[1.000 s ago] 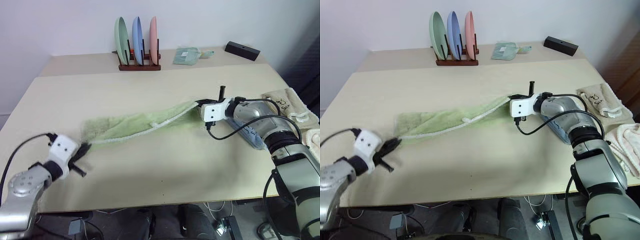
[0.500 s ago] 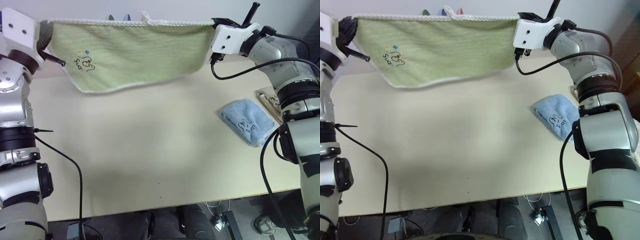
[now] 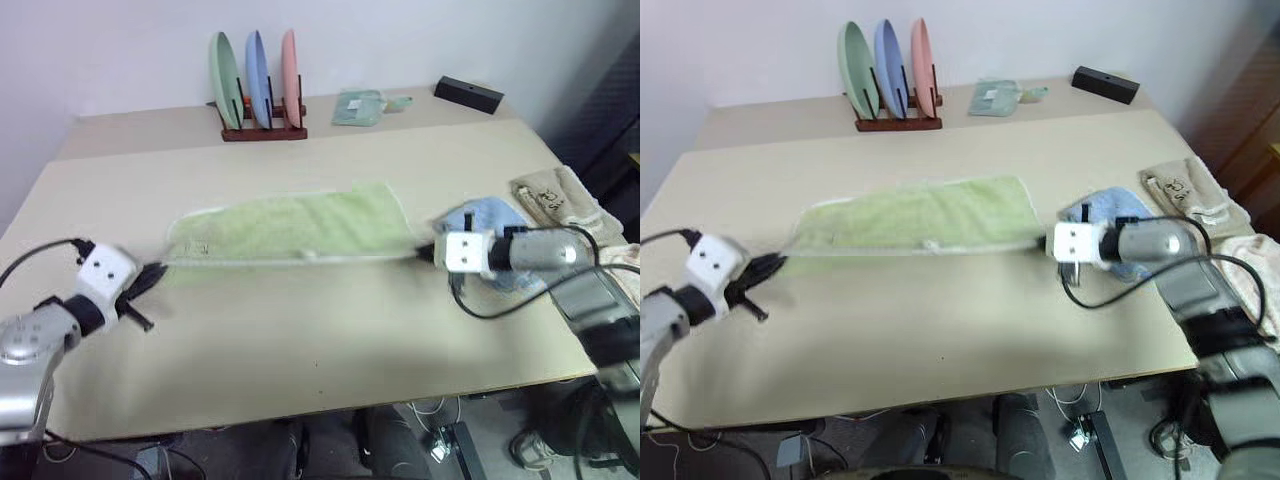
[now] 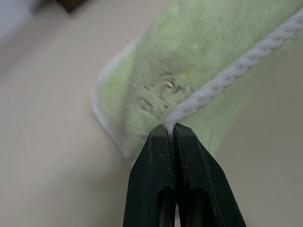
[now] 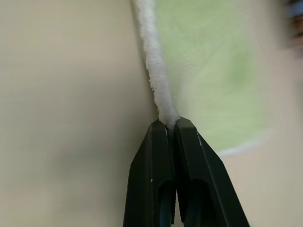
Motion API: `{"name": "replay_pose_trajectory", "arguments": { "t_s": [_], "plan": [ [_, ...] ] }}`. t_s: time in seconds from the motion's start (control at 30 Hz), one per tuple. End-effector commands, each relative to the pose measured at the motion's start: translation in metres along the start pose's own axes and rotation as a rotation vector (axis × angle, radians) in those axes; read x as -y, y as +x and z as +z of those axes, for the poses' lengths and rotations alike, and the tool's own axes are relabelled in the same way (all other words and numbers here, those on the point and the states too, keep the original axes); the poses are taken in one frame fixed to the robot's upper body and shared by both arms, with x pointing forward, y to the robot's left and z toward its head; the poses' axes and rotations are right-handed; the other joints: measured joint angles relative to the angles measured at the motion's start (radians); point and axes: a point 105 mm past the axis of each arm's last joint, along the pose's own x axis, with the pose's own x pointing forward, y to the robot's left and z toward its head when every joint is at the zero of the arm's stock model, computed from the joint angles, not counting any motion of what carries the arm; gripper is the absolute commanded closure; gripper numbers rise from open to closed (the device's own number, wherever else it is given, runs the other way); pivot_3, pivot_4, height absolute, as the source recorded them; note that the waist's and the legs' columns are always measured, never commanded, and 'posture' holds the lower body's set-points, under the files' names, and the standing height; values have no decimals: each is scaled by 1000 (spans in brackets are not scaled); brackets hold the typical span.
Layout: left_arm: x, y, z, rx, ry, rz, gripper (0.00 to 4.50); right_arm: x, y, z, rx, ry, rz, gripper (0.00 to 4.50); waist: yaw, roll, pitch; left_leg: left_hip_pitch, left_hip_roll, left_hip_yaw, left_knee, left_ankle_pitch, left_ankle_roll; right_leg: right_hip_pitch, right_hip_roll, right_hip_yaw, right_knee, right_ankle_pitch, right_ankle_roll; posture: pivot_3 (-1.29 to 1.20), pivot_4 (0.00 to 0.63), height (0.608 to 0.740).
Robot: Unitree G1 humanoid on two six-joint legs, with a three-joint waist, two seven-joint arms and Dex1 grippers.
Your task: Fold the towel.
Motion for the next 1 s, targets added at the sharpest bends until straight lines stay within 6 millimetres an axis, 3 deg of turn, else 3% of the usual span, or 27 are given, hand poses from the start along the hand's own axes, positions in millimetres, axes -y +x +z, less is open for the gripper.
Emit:
{"name": "replay_pose_trajectory", "arguments": {
  "t_s": [0.03,0.13,0.23,0.3,0.5,0.67,0.83,1.0],
  "plan": [
    [7,-14,18,51,11,0,4500,0,-25,20,19,40,17,4431,15,0,0,1,0,0,1,-2,2,1,0,0,0,0,0,0,150,740],
    [28,-38,9,5,-92,-50,4500,-24,-42,21,1,115,100,4431,22,-1,0,1,0,1,1,-4,7,3,0,0,-1,0,0,0,150,740],
    [32,-46,6,-24,-102,-74,4500,-17,-44,24,1,111,51,4431,21,-3,1,1,0,1,1,-4,6,3,-1,0,-1,0,1,0,150,740],
    [24,-43,4,-36,-78,-51,4500,-6,-42,24,8,94,5,4431,21,-3,1,2,0,2,1,-4,7,3,-1,0,-1,0,0,0,150,740],
    [-19,-9,11,18,-29,57,4500,46,-19,18,21,-4,-155,4431,20,-3,1,8,1,2,1,-3,5,9,0,-2,-2,0,0,0,150,740],
    [-37,15,12,47,-20,84,4500,77,4,10,19,-45,-224,4431,17,-4,1,11,1,2,-1,-2,0,10,0,-2,-2,1,0,0,150,740],
    [-45,33,4,38,-10,85,4500,94,33,2,-8,-81,-239,4431,9,-4,1,2,1,4,0,-2,0,-1,0,-2,0,1,0,0,150,740],
    [-46,43,-1,32,-12,79,4500,100,46,-2,-18,-82,-244,4431,-4,-4,1,0,1,3,0,-2,0,-3,0,-2,0,1,0,0,150,740]
  ]
}}
